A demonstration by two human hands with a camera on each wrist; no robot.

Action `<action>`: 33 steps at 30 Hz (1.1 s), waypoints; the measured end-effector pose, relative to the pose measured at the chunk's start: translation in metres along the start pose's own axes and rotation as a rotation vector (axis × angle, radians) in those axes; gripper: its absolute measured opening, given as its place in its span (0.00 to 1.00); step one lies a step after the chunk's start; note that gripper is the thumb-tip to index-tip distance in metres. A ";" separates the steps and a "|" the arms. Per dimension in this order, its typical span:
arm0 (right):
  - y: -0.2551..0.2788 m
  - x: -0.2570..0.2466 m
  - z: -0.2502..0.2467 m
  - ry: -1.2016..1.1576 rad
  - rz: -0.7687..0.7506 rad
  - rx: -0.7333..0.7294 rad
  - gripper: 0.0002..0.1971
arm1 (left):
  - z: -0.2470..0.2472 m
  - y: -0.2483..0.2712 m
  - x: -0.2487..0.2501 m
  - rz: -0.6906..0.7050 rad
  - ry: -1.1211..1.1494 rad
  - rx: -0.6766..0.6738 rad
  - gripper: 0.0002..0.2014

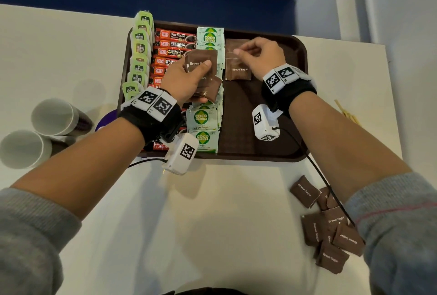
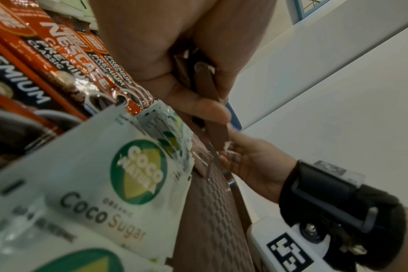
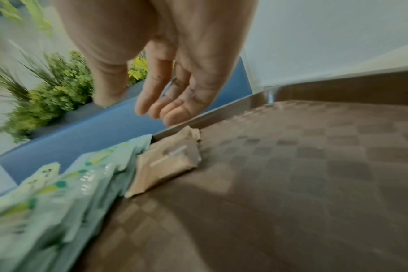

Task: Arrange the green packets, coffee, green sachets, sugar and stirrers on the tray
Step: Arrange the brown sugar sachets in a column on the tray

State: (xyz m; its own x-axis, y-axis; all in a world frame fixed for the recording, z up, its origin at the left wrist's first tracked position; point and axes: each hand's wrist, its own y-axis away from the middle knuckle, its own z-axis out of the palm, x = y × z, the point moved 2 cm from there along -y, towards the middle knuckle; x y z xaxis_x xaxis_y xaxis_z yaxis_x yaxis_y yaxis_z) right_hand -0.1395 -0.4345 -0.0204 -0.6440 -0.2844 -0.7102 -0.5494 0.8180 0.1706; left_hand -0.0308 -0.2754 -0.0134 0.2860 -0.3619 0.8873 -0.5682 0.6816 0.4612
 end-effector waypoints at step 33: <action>0.007 0.008 -0.009 -0.097 0.090 -0.165 0.07 | 0.000 0.004 0.004 0.047 -0.034 0.019 0.05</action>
State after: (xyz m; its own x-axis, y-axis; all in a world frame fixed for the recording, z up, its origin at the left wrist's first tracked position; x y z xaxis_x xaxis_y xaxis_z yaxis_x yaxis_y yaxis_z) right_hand -0.1536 -0.4360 -0.0189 -0.6446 -0.1580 -0.7480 -0.5767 0.7428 0.3401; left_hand -0.0318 -0.2746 -0.0079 0.2324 -0.3509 0.9071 -0.5953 0.6863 0.4180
